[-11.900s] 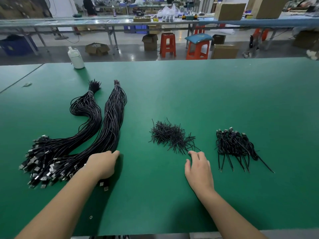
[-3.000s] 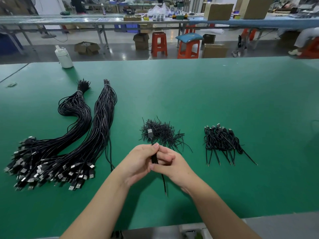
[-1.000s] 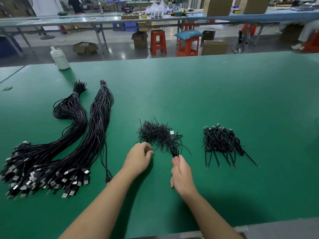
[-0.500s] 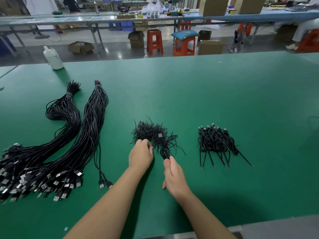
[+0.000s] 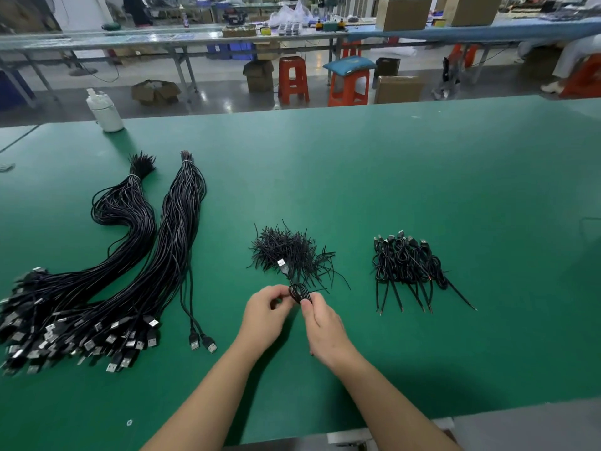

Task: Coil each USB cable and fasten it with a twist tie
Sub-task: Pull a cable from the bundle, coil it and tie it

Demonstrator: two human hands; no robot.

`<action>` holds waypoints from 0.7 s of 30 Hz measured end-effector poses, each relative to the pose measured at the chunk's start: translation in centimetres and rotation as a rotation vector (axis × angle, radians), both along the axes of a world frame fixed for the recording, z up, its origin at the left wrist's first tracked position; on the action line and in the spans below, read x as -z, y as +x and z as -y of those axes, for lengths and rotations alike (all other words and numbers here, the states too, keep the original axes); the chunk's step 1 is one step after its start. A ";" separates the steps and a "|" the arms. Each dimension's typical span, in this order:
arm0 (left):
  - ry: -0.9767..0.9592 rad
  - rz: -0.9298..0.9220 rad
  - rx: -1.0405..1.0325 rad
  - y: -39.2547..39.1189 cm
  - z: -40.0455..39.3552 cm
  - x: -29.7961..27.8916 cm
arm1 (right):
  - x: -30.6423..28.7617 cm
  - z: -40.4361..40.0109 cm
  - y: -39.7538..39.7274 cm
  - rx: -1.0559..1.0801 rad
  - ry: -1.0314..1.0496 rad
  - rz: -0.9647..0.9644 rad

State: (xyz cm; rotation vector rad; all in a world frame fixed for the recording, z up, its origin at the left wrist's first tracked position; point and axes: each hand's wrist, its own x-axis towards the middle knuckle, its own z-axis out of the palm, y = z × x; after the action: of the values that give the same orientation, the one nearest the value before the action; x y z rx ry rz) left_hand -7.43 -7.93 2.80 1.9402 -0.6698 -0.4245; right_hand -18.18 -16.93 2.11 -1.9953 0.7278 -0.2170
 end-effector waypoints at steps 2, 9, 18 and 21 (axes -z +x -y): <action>0.013 -0.051 0.037 0.3 -0.4 -0.1 | -0.2 0.0 0.1 0.001 0.012 0.000; 0.254 0.297 0.114 -0.7 -1.2 -0.9 | -0.1 0.3 0.2 0.039 0.028 -0.019; 0.187 1.074 0.510 0.4 -1.8 -3.5 | -0.3 0.5 0.0 -0.010 0.249 -0.014; 0.253 0.832 0.494 0.4 -1.6 -3.8 | -0.4 0.5 -0.3 -0.032 0.270 0.004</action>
State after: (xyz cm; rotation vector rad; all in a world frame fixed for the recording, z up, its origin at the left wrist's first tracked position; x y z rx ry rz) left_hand -7.05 -6.37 6.59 2.1614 -1.7181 0.0401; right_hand -18.46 -17.44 2.48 -1.7473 0.6846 -0.0973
